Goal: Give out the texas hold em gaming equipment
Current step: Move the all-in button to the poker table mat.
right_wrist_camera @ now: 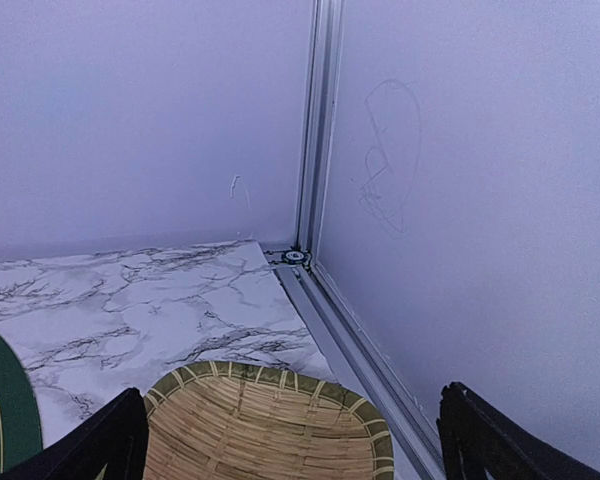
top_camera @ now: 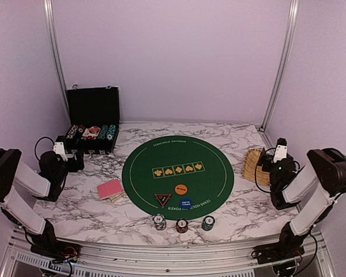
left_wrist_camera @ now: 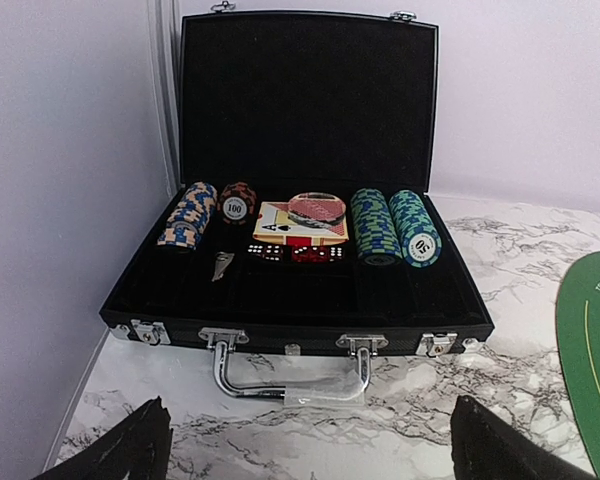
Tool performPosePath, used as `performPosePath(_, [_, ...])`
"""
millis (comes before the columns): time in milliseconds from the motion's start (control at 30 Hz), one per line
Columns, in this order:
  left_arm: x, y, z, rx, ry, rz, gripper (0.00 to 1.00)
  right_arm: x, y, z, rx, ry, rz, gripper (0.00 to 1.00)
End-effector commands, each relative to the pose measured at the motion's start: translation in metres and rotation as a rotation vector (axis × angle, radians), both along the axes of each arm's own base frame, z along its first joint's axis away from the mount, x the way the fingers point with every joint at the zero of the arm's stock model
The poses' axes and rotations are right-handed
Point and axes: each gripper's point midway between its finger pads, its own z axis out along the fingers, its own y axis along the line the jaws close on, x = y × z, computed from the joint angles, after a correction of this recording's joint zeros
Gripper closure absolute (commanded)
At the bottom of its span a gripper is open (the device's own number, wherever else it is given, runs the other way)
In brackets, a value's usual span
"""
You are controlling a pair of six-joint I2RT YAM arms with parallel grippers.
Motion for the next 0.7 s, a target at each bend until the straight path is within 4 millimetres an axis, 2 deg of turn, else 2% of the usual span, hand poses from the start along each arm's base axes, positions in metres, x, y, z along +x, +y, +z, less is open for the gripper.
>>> performPosePath(0, [0.020,-0.006,0.025,-0.007,0.022,-0.074,0.01,-0.001,-0.007,0.006,0.025,-0.018,-0.037,0.01])
performPosePath(33, [0.024,-0.010,0.029,0.016,0.042,-0.107,0.01,-0.002,-0.009,0.002,0.041,0.006,-0.041,0.01])
performPosePath(133, [0.033,-0.014,0.035,0.024,0.114,-0.138,0.01,-0.014,-0.004,0.015,0.010,-0.065,-0.012,0.01])
performPosePath(200, [0.037,-0.015,0.041,0.029,0.150,-0.144,0.01,-0.015,-0.003,0.021,-0.002,-0.075,-0.008,0.01])
performPosePath(267, [0.036,-0.014,0.050,0.030,0.159,-0.142,0.01,-0.009,-0.014,0.025,0.029,-0.031,-0.091,0.01])
performPosePath(367, [0.037,-0.014,0.054,0.024,0.215,-0.144,0.01,0.000,-0.029,0.048,0.101,-0.006,-0.159,0.01])
performPosePath(533, [0.033,-0.019,0.063,-0.007,0.271,-0.177,0.01,-0.001,-0.019,0.098,0.151,-0.092,-0.088,0.01])
performPosePath(667, [0.030,-0.024,0.074,-0.026,0.348,-0.210,0.01,0.005,-0.019,0.113,0.227,-0.038,-0.092,0.01])
